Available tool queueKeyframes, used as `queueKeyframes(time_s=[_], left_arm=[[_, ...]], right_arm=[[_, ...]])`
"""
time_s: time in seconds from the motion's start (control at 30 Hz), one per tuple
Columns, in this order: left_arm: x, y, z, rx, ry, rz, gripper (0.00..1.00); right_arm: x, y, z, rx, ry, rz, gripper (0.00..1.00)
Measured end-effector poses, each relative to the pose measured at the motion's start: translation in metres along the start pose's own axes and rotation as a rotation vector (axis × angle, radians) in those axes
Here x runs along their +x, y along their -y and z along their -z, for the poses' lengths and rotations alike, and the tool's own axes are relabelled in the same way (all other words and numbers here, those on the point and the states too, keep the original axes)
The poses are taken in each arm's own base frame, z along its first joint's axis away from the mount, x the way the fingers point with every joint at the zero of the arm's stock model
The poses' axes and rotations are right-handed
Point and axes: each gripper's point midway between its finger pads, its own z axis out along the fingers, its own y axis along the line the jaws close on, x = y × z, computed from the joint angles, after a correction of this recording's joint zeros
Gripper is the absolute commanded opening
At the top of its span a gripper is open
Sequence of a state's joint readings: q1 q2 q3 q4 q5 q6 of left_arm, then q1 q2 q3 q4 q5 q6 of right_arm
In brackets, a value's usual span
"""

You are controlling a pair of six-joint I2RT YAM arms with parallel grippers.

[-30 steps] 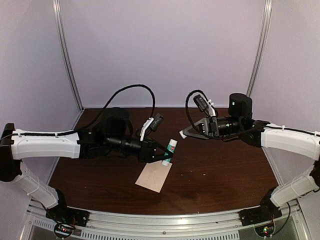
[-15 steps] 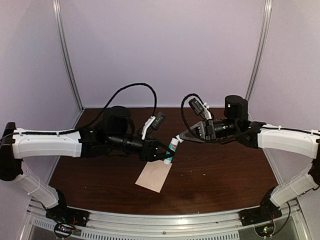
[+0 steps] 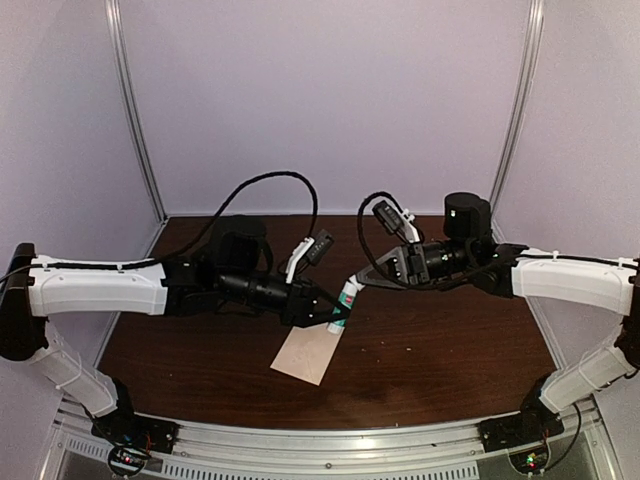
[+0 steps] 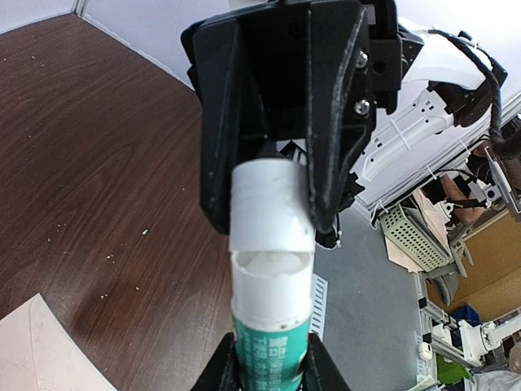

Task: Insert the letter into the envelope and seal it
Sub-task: Install the solid glue cap onto the solid glue.

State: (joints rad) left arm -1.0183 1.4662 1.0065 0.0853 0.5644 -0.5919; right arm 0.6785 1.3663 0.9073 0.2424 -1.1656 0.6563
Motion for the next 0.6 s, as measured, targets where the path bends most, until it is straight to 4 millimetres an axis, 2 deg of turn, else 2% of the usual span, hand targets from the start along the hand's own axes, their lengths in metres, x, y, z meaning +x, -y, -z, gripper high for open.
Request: queueKeyframes(time_s=[0.6], left_arm=[[0.016, -0.001, -0.004, -0.004, -0.061, 0.03, 0.0]], right_arm=[[0.018, 0.002, -0.008, 0.042, -0.136, 0.024, 0.13]])
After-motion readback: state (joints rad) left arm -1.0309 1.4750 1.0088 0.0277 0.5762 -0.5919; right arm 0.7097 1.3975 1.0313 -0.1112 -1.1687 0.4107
